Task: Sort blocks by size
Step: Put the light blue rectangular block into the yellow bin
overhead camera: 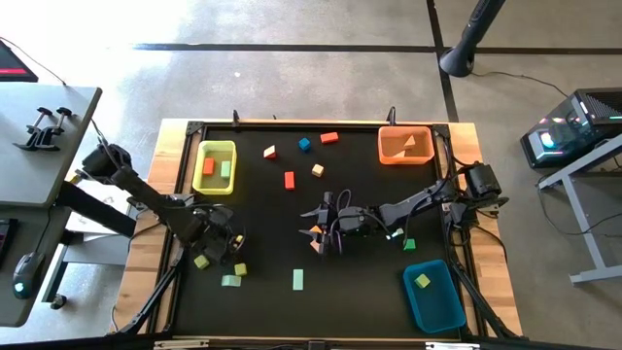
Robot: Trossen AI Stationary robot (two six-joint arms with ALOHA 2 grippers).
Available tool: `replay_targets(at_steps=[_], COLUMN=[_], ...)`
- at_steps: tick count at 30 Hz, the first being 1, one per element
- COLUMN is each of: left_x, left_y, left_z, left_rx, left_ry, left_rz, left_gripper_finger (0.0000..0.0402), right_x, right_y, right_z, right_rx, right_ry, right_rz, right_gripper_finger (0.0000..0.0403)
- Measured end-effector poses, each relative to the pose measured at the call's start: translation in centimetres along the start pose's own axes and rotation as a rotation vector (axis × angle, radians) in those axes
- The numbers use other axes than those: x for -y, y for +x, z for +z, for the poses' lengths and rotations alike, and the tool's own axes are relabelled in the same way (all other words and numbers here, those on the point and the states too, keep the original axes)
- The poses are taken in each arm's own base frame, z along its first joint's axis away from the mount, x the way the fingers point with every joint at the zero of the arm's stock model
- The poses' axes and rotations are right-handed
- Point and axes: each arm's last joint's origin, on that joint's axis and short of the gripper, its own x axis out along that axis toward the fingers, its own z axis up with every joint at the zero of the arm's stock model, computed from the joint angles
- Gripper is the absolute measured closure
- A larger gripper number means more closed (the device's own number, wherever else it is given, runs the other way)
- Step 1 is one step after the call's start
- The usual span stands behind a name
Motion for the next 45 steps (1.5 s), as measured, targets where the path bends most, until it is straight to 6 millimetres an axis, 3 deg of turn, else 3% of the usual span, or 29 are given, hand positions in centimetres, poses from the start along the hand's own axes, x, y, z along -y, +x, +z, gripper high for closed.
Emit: replay_targets(at_steps=[13, 20, 31, 37, 45], left_x=[-0.2, 0.0, 1.4, 1.9, 1.8], left_y=[0.1, 0.5, 3.0, 3.5, 2.9], left_z=[-0.8, -1.2, -1.3, -1.1, -0.6], left_rx=[-0.012, -0.005, 0.032, 0.036, 0.087], left_ry=[-0.143, -0.222, -0.144, -0.088, 0.027], left_rz=[-0.009, 0.016, 0.090, 0.089, 0.041], left_gripper_finger=[0.0155, 0.0147, 0.0147, 0.0179, 0.0316], right_x=[0.0, 0.0, 0.0, 0.0, 0.0], right_y=[0.0, 0.0, 0.0, 0.0, 0.0], right_z=[-0.1, -0.1, -0.1, -0.1, 0.0], right_rx=[-0.006, -0.006, -0.007, -0.007, 0.001], right_ry=[-0.001, 0.017, 0.016, 0.017, 0.028], right_rz=[0.001, 0.000, 0.001, 0.001, 0.002], right_gripper_finger=[0.0201, 0.0201, 0.0201, 0.0201, 0.0201])
